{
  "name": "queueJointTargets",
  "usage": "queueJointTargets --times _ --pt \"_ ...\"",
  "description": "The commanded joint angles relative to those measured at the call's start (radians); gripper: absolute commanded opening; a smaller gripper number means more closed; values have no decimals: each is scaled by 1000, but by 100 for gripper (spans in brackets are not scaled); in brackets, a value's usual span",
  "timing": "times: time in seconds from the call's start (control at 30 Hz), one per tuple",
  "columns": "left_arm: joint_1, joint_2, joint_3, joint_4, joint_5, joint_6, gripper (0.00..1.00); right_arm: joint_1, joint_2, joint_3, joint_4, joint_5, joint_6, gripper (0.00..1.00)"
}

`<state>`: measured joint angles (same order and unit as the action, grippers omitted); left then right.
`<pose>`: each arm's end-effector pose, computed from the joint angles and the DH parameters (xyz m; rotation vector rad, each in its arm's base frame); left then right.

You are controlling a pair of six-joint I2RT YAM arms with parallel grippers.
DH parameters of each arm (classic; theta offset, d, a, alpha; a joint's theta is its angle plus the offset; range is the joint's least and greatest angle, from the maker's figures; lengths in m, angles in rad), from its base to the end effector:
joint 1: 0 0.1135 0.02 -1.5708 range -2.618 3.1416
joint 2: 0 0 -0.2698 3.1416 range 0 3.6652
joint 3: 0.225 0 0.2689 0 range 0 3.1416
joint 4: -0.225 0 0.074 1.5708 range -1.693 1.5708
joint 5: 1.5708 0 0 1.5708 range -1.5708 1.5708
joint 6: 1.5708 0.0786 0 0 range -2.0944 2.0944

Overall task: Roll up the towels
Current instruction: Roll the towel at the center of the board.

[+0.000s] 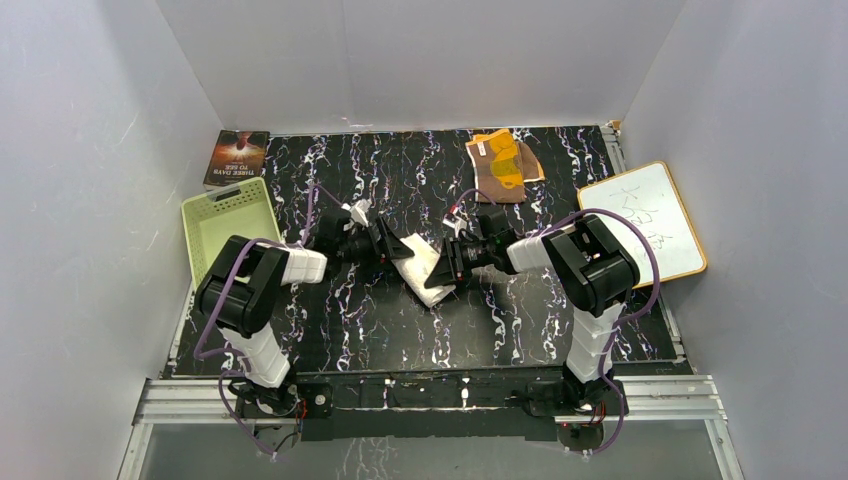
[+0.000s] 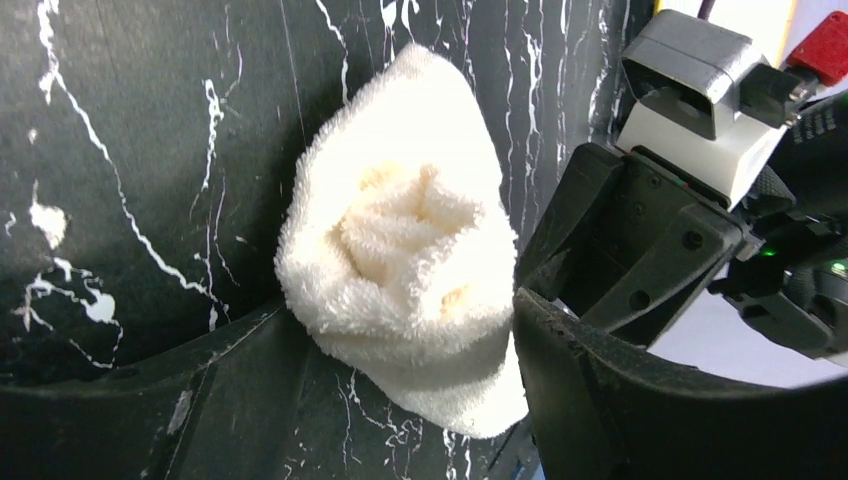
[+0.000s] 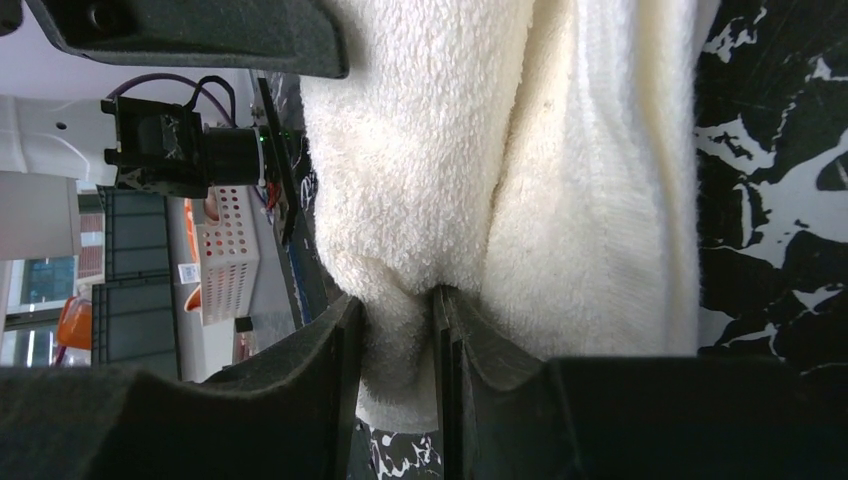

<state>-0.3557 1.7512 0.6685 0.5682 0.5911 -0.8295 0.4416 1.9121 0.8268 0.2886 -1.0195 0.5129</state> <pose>0.3274 -0.1684 0.1070 -0.1388 2.2697 -1.2950 0.3025 0.2170 0.0815 -0.4630 2.4284 1.6482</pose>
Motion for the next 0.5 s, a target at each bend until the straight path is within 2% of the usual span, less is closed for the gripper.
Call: queueJointTargets --times 0.0,0.3,0.47 --pt "-15 20 61 -177 -142 110 71 6 4 23 -150 60 -99 28" --pt "-39 32 232 -503 -265 226 76 9 -13 46 -261 130 -182 28" --pt "-63 52 300 -601 -319 273 76 14 -25 65 -320 174 -225 28"
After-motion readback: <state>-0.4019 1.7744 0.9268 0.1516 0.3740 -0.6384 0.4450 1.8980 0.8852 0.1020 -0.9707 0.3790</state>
